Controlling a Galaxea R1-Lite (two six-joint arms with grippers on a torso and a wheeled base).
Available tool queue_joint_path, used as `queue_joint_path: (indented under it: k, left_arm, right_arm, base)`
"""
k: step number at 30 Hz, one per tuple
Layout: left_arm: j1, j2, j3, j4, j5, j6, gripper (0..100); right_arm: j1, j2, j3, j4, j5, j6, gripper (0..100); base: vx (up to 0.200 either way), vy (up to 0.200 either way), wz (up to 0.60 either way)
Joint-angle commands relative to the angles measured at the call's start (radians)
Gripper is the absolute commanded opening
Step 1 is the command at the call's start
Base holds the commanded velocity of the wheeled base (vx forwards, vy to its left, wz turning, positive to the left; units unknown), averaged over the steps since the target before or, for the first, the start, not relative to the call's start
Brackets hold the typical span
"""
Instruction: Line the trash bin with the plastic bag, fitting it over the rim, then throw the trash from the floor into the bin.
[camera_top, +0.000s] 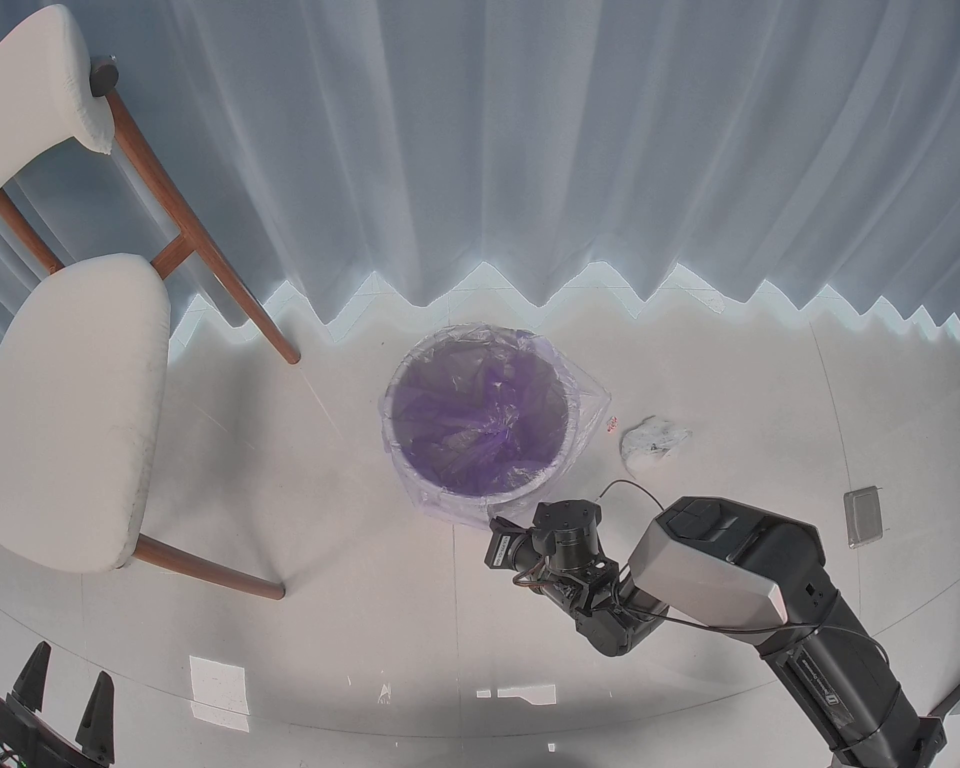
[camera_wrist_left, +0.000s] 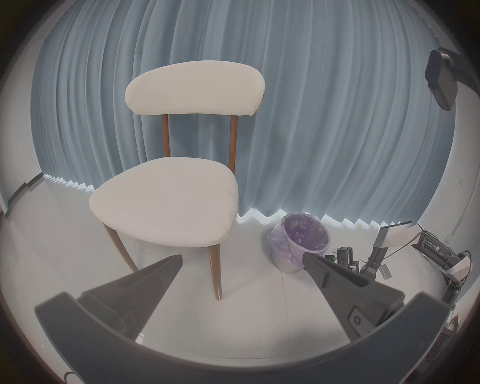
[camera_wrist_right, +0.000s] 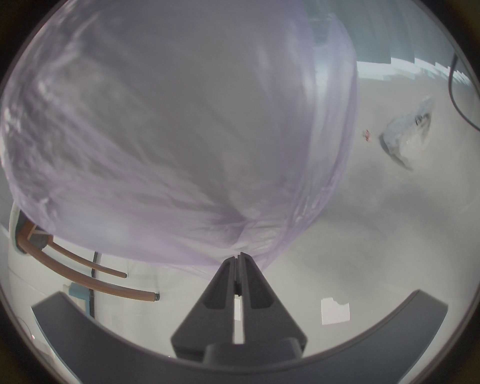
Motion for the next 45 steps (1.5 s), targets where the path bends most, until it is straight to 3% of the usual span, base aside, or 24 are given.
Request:
queue_joint_path:
  k: [1, 6, 10, 17, 19, 21, 25, 31, 36, 38, 43, 44, 45]
  left_arm:
    - [0.000, -0.016, 0.018, -0.002, 0.000, -0.002, 100]
    - [0.000, -0.016, 0.018, 0.000, 0.000, -0.002, 100]
    - [0.000, -0.016, 0.018, -0.002, 0.000, -0.002, 100]
    - [0.000, -0.016, 0.018, -0.002, 0.000, -0.002, 100]
    - [0.000, -0.016, 0.018, 0.000, -0.001, 0.002, 100]
    - [0.000, -0.016, 0.018, 0.001, -0.007, 0.012, 100]
    - [0.000, -0.016, 0.018, 0.007, -0.024, 0.042, 100]
    - [0.000, -0.016, 0.018, 0.007, -0.070, 0.082, 100]
    - [0.000, -0.016, 0.018, 0.004, -0.063, 0.073, 100]
    - [0.000, -0.016, 0.018, 0.004, -0.055, 0.065, 100]
    - [0.000, -0.016, 0.018, 0.000, -0.021, 0.024, 100]
    - [0.000, -0.016, 0.018, 0.000, -0.020, 0.009, 100]
    - [0.000, -0.016, 0.018, -0.002, -0.020, 0.002, 100]
  right_arm:
    - [-0.001, -0.028, -0.033, 0.086, -0.011, 0.063, 0]
    - [0.002, -0.038, -0.035, 0.143, -0.013, 0.159, 0]
    - [0.019, -0.054, 0.047, 0.014, -0.025, 0.136, 0]
    - [0.105, -0.208, 0.389, -0.259, -0.007, 0.063, 0]
    - [0.166, -0.281, 0.614, -0.394, -0.010, 0.057, 0]
    - [0.194, -0.312, 0.723, -0.481, -0.013, 0.048, 0]
    - [0.253, -0.513, 0.989, -0.497, -0.081, 0.053, 0]
    - [0.264, -0.820, 1.134, -0.493, -0.090, 0.071, 0]
    - [0.243, -0.984, 1.268, -0.492, -0.157, 0.047, 0]
    - [0.192, -1.039, 1.308, -0.489, -0.196, 0.042, 0]
    - [-0.027, -1.096, 1.338, -0.487, -0.192, 0.025, 0]
    - [-0.101, -1.104, 1.337, -0.487, -0.174, 0.004, 0]
    - [-0.126, -1.105, 1.337, -0.487, -0.162, -0.004, 0]
  base:
    - [0.000, 0.000, 0.00]
    - [0.000, 0.000, 0.00]
    - [0.000, 0.000, 0.00]
    - [0.000, 0.000, 0.00]
    - [0.000, 0.000, 0.00]
    - [0.000, 0.000, 0.00]
    - [0.000, 0.000, 0.00]
    - [0.000, 0.000, 0.00]
    - [0.000, 0.000, 0.00]
    - [0.000, 0.000, 0.00]
    - [0.000, 0.000, 0.00]
    - [0.000, 0.000, 0.00]
    - [0.000, 0.000, 0.00]
